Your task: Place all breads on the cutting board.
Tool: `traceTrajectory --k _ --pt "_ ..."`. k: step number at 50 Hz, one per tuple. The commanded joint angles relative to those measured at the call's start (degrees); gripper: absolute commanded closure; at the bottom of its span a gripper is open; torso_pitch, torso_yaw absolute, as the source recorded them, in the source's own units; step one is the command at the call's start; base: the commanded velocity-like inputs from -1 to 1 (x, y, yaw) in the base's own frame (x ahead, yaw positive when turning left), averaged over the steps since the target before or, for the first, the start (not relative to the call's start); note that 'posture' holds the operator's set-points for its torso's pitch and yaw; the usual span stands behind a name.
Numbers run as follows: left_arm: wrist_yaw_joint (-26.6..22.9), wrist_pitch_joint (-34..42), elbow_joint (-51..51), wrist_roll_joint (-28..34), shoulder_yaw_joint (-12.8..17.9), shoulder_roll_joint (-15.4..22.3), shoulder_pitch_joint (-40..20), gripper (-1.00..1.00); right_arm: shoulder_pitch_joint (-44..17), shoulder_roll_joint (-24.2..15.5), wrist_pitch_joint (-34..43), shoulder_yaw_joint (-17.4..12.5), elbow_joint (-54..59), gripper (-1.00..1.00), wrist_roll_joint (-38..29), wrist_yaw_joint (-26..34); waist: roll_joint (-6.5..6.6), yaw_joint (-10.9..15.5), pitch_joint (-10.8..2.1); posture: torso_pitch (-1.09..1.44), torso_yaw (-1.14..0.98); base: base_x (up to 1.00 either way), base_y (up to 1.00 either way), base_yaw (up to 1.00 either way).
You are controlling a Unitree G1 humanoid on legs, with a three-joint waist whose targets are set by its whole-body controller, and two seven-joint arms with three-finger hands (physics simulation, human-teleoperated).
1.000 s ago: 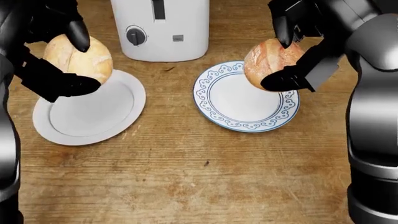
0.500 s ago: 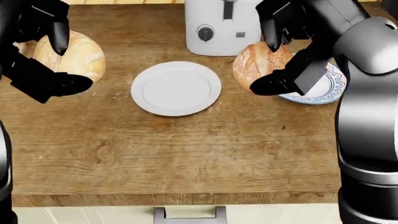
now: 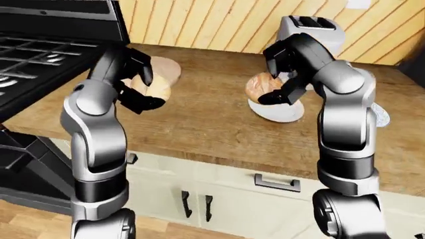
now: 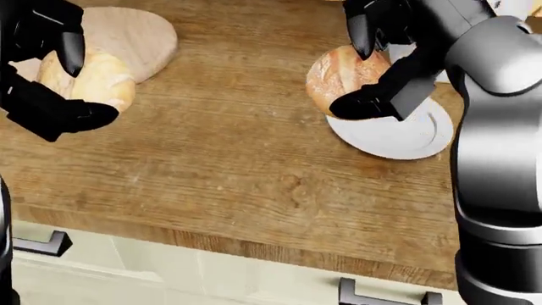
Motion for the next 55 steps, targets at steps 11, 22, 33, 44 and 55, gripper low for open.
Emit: traceTrajectory --k 11,22,33,44,55 --pt "-0.8 -1.5 -2.4 0.1 -1.6 -0.4 -1.7 1.00 -1.4 -1.4 -0.6 -2.1 -1.6 1.00 0.0 -2.0 6.32 -5.0 -2.95 0.00 0.00 0.41 0.61 0.00" --pt "-1.4 -1.1 -2.6 0.4 -1.2 -0.1 -2.2 1.00 -2.6 -1.8 -0.3 -2.3 -1.3 1.00 0.9 -3.1 4.38 -1.4 -3.58 0.00 0.00 0.49 0.54 0.00" --pt "-2.3 0.2 -3.7 0.8 -1.3 0.3 -3.0 1.00 -3.6 -3.0 1.2 -2.8 -2.4 1.00 2.3 -3.2 1.06 -0.9 -1.39 0.00 0.00 0.15 0.16 0.00" --pt "-5.5 2.9 -4.8 2.8 -1.8 1.5 -6.8 1.00 -6.0 -4.0 3.3 -3.2 -3.5 1.00 1.9 -1.8 3.78 0.9 -3.59 0.00 0.00 0.00 0.00 0.00" --pt "-7.0 2.9 -4.9 4.3 -1.8 1.0 -8.0 1.00 -6.4 -4.7 5.7 -3.3 -3.8 1.00 4.1 -2.9 7.57 -0.6 -3.46 0.00 0.00 0.00 -0.25 0.00"
